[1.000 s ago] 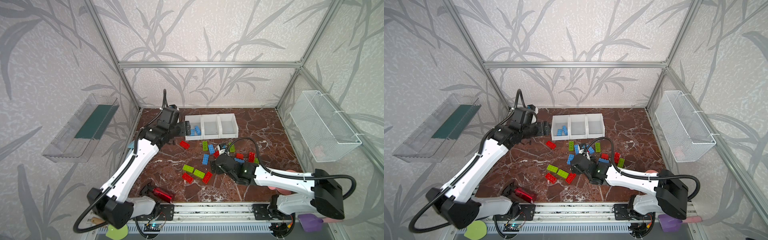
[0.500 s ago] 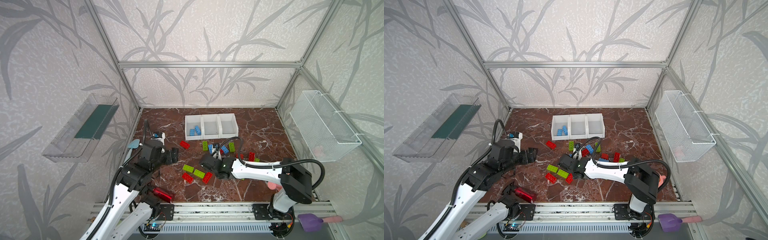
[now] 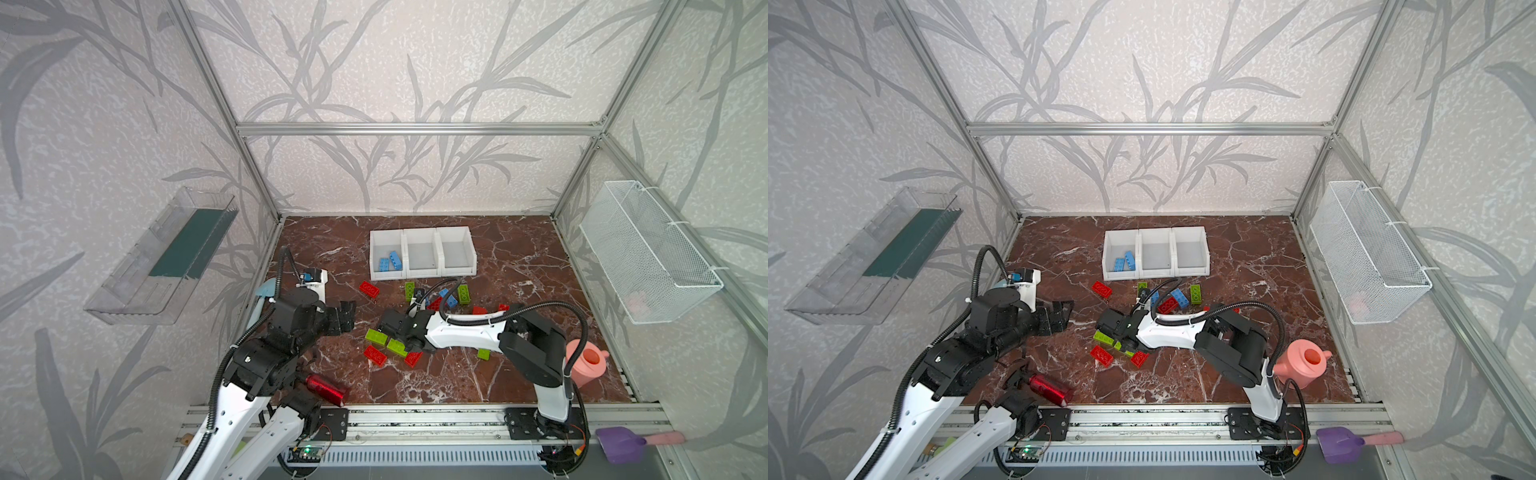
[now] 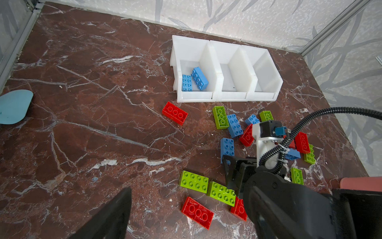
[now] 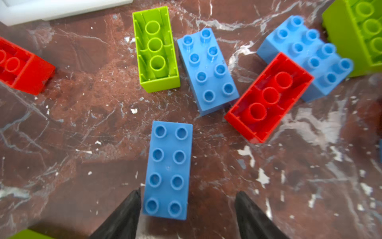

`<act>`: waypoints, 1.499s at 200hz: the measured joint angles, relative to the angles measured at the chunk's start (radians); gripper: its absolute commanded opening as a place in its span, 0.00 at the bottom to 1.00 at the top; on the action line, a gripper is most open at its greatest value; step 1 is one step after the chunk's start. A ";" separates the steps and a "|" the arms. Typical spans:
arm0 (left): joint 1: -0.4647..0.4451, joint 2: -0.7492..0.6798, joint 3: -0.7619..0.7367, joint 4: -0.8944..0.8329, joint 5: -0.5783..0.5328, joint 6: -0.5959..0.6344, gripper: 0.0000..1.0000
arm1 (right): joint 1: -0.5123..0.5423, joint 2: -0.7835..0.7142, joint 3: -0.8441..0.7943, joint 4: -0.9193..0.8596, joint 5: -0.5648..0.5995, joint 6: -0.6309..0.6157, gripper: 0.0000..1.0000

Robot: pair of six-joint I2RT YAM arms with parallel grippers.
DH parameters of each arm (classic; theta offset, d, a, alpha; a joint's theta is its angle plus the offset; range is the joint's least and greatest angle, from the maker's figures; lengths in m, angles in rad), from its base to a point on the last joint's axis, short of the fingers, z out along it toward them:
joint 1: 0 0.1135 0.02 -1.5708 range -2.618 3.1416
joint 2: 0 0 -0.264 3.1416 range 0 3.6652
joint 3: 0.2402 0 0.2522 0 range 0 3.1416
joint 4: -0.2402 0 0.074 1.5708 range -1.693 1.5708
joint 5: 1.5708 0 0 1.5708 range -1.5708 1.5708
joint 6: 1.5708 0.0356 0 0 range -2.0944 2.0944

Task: Sort the legos into containers by color
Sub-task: 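Grasp the blue brick with the right gripper, then carry the blue brick to the white bin and release it inside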

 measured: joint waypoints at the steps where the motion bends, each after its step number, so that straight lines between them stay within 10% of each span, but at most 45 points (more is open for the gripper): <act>1: 0.000 0.000 0.000 0.000 0.000 0.000 0.89 | 0.000 0.002 0.002 0.000 0.000 0.000 0.69; 58: -0.015 -0.014 -0.002 0.000 0.003 0.000 0.89 | -0.008 0.074 0.074 -0.003 0.005 0.008 0.59; 98: -0.018 -0.014 -0.002 0.000 0.003 0.000 0.89 | -0.010 0.094 0.082 0.001 0.018 0.006 0.31; 185: -0.018 -0.014 -0.002 0.000 -0.012 0.000 0.89 | -0.013 0.065 0.053 0.076 -0.017 -0.175 0.20; 300: -0.018 -0.011 -0.002 0.000 -0.021 0.000 0.89 | -0.222 0.010 0.310 0.206 -0.497 -0.557 0.18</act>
